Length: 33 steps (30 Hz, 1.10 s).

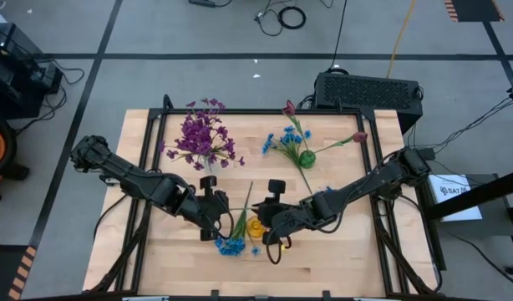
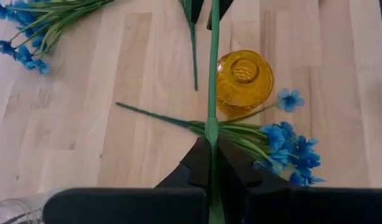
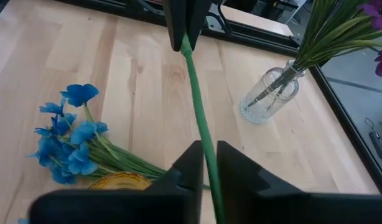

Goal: Sort flowers into vase by color
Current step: Put the red flower into the green vase

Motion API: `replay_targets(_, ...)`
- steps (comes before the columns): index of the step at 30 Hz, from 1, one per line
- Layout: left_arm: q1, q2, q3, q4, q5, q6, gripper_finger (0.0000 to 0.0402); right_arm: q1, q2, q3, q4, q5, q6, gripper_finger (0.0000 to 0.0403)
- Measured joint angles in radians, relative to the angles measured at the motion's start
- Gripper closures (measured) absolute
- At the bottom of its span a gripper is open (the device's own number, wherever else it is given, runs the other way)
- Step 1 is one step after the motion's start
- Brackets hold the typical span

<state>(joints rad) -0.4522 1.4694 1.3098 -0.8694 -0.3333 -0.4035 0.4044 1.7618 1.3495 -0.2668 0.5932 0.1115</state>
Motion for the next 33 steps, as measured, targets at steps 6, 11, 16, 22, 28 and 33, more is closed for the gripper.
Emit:
replay_targets(6, 0.0, 0.0, -0.001, -0.001, -0.014, 0.0, 0.0366, -0.004, 0.0, 0.0, -0.003, -0.023, -0.003, 0.0398)
replay_targets(11, 0.0, 0.0, -0.001, 0.029, -0.025, 0.009, 0.0319, -0.004, -0.001, 0.0, -0.022, -0.024, -0.002, 0.0401)
replay_targets(16, -0.007, -0.001, 0.003, 0.031, -0.055, 0.042, 0.0254, -0.004, -0.033, -0.002, -0.106, -0.024, 0.031, 0.0402)
replay_targets(22, -0.023, -0.011, 0.084, 0.024, -0.094, 0.045, 0.021, 0.026, -0.143, -0.002, -0.298, -0.067, 0.156, 0.0402)
replay_targets(28, -0.098, -0.035, 0.193, 0.052, -0.165, 0.054, 0.0208, 0.154, -0.273, -0.002, -0.473, 0.014, 0.237, 0.0403)
replay_targets(33, -0.207, -0.07, 0.207, 0.157, -0.387, 0.112, 0.0208, 0.288, -0.388, -0.002, -0.604, 0.185, 0.344, 0.0403)
